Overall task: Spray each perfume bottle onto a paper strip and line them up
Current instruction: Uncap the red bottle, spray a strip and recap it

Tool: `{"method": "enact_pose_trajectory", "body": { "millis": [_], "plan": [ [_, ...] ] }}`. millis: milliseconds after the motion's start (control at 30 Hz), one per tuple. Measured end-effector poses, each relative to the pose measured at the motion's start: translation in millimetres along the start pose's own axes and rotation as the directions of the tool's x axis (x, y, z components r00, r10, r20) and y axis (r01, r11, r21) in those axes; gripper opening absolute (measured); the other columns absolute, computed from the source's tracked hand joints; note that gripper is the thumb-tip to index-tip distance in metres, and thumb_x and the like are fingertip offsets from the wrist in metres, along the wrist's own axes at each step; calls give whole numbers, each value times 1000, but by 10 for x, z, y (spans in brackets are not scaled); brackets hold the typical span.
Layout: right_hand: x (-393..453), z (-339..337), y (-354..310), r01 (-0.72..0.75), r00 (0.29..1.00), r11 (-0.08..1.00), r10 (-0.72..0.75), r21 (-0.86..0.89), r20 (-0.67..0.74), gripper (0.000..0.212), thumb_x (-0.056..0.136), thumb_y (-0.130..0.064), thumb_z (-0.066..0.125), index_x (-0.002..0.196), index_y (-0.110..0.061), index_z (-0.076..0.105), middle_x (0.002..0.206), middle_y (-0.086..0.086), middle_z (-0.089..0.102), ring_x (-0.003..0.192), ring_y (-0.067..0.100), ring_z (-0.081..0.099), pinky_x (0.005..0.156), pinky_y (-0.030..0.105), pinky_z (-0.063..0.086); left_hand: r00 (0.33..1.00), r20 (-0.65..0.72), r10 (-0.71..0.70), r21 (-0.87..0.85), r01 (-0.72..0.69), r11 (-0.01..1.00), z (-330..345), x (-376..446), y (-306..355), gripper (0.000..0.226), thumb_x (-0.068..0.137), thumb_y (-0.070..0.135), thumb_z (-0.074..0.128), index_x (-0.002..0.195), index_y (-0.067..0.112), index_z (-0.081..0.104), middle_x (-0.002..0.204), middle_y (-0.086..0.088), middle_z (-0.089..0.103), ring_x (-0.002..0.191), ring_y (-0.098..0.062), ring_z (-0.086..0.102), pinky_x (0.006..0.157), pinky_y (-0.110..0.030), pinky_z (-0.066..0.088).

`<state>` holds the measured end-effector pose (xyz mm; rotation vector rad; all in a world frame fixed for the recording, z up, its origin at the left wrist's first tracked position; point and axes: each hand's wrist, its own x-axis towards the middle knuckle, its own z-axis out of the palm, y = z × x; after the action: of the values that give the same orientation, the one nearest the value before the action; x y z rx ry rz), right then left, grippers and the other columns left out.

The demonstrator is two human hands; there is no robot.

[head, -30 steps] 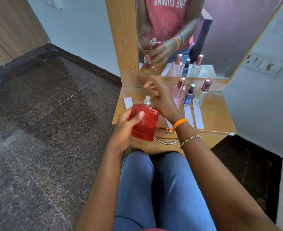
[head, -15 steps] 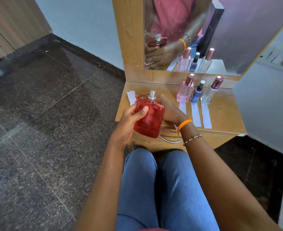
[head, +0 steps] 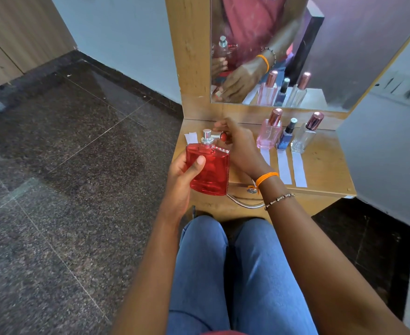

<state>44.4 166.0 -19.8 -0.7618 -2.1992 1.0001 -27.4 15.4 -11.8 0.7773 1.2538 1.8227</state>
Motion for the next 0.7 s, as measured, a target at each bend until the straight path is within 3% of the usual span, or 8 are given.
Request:
{"method": "enact_pose_trajectory", "body": {
  "millis": [100, 200, 333, 467, 533, 633, 700],
  "plan": [
    [52, -34, -19, -12, 1000, 995, 9, -99, -26, 22, 79, -4, 66, 101, -6, 63, 79, -9, 62, 73, 18, 56, 72, 30, 48, 1000, -11, 8, 9, -8, 1000, -22, 3, 30, 25, 86, 18, 52, 108, 9, 61, 94, 4, 73, 94, -11, 67, 78, -21, 52],
    [119, -48, 1, 15, 1000, 973, -11, -229, 19, 19, 76, -1, 66, 94, -1, 68, 90, 12, 67, 82, 29, 60, 71, 37, 50, 1000, -11, 5, 31, -5, 999, 3, -9, 32, 26, 86, 19, 54, 109, 10, 62, 97, 2, 72, 96, -13, 67, 79, -22, 52],
    [170, -12, 11, 7, 998, 947, 13, -321, 57, 15, 77, -1, 61, 92, 1, 65, 90, 17, 63, 81, 33, 59, 68, 32, 45, 1000, -23, 1, 55, 0, 998, 35, -13, 10, 27, 83, 28, 62, 107, 18, 65, 103, -3, 71, 101, -19, 65, 85, -27, 52],
    [60, -46, -43, 72, 996, 941, -49, -330, 78, 35, 83, -3, 59, 119, 0, 59, 111, 21, 61, 95, 36, 58, 83, 39, 49, 1000, -9, 13, 48, -12, 999, 48, -11, 19, 22, 86, 19, 56, 106, 19, 65, 102, -1, 71, 100, -17, 66, 81, -25, 52],
    [-65, -117, -146, 119, 992, 957, -123, -265, 0, 34, 88, -5, 52, 122, -1, 57, 116, 19, 59, 99, 33, 57, 87, 37, 48, 1000, 0, 13, 46, -13, 999, 63, -13, 42, 21, 87, 20, 55, 106, 20, 65, 102, -1, 71, 100, -16, 66, 81, -25, 53],
    [-389, -272, -361, 59, 988, 997, -52, 45, -142, 26, 98, -16, 41, 108, -7, 64, 102, 8, 65, 93, 12, 58, 83, 14, 43, 1000, 2, -6, 55, 6, 998, 107, 2, 49, 26, 86, 24, 56, 109, 17, 64, 106, -4, 69, 103, -18, 65, 87, -30, 53],
    [-634, -347, -483, -50, 996, 956, 67, 290, -50, 29, 99, -26, 41, 105, -11, 65, 95, 6, 67, 89, 9, 60, 82, 22, 47, 1000, 16, -25, 77, 24, 997, 188, 17, 37, 32, 85, 26, 56, 114, 12, 60, 108, -7, 68, 104, -20, 63, 92, -33, 52]
  ]
}}
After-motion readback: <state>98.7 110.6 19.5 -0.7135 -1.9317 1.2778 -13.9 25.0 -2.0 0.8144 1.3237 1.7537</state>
